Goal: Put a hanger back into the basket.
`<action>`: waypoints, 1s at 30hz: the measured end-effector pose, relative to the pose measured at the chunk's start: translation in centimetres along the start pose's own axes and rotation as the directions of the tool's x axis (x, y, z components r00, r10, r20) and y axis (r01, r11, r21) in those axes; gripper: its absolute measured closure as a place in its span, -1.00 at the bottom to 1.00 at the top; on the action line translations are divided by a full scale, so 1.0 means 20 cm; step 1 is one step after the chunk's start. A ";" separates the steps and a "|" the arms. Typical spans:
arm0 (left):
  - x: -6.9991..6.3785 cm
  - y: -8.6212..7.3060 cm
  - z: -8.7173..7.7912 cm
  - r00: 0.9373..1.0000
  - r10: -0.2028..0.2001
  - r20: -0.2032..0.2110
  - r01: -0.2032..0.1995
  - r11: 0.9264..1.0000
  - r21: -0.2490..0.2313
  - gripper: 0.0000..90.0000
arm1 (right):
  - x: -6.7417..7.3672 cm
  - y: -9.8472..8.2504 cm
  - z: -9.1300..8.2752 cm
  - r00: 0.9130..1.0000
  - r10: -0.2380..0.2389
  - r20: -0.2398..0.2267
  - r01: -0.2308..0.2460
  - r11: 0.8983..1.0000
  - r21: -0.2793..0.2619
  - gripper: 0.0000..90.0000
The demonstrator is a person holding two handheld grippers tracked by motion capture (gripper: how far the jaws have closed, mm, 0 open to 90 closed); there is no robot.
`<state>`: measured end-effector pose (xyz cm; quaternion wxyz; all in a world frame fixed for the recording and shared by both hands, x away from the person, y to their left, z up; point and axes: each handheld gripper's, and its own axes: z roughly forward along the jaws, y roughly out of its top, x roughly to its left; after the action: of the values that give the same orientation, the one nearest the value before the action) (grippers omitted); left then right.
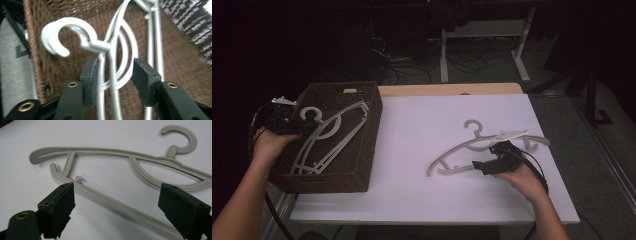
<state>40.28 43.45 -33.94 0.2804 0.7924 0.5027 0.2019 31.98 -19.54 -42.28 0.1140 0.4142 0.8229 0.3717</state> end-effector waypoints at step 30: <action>-0.82 0.31 0.02 0.877 0.220 0.427 -0.134 0.966 -0.222 -0.47 | -0.15 -0.04 -0.08 0.985 0.061 0.159 -0.070 0.996 0.050 0.28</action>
<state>38.07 26.31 -30.87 0.4415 0.8306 0.3287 0.0849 32.63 -23.00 -41.98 0.1546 0.4722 0.8073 0.3185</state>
